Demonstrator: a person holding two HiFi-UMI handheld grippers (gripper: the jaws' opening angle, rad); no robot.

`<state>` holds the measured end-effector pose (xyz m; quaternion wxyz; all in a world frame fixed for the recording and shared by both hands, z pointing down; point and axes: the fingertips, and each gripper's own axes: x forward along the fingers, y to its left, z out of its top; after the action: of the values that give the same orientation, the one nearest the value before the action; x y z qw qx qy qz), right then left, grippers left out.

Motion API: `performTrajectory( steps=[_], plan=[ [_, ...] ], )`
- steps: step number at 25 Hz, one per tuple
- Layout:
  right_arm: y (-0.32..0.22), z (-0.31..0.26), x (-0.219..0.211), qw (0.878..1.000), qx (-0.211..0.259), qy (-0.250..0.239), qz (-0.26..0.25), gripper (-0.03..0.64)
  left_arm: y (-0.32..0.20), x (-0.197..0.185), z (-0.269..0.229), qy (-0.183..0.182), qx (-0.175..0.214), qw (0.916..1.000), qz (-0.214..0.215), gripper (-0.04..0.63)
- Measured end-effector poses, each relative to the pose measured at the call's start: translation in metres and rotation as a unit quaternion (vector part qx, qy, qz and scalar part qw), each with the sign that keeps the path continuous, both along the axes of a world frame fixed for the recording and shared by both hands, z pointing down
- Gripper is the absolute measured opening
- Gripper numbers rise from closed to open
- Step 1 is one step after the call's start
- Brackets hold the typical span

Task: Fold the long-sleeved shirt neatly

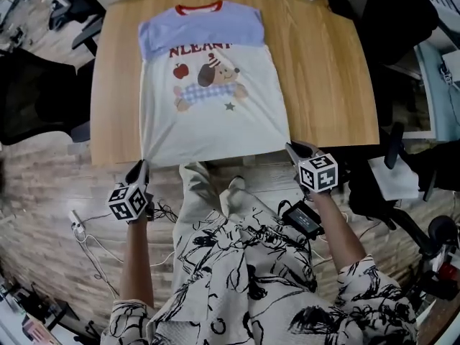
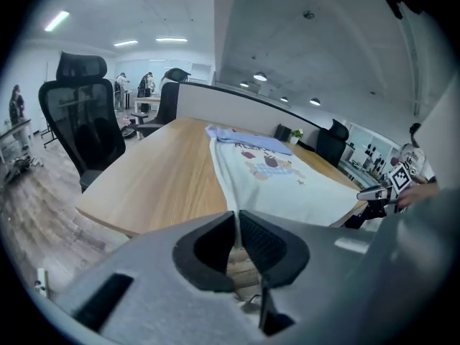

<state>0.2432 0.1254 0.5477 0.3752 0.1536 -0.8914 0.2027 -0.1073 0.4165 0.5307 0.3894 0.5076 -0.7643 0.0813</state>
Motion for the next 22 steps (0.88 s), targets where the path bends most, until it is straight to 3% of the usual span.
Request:
performTrajectory(
  steps=[11,22],
  plan=[
    [0.012,-0.018,0.021,0.999,-0.026,-0.027,-0.006,0.041,0.014,0.013,-0.020,0.008,0.010,0.9999,0.007,0.028],
    [-0.028,-0.092,-0.002,0.994,0.014,-0.107,0.021,0.040,-0.020,-0.017,-0.099,-0.025,0.096,0.9951,-0.005,0.028]
  ],
)
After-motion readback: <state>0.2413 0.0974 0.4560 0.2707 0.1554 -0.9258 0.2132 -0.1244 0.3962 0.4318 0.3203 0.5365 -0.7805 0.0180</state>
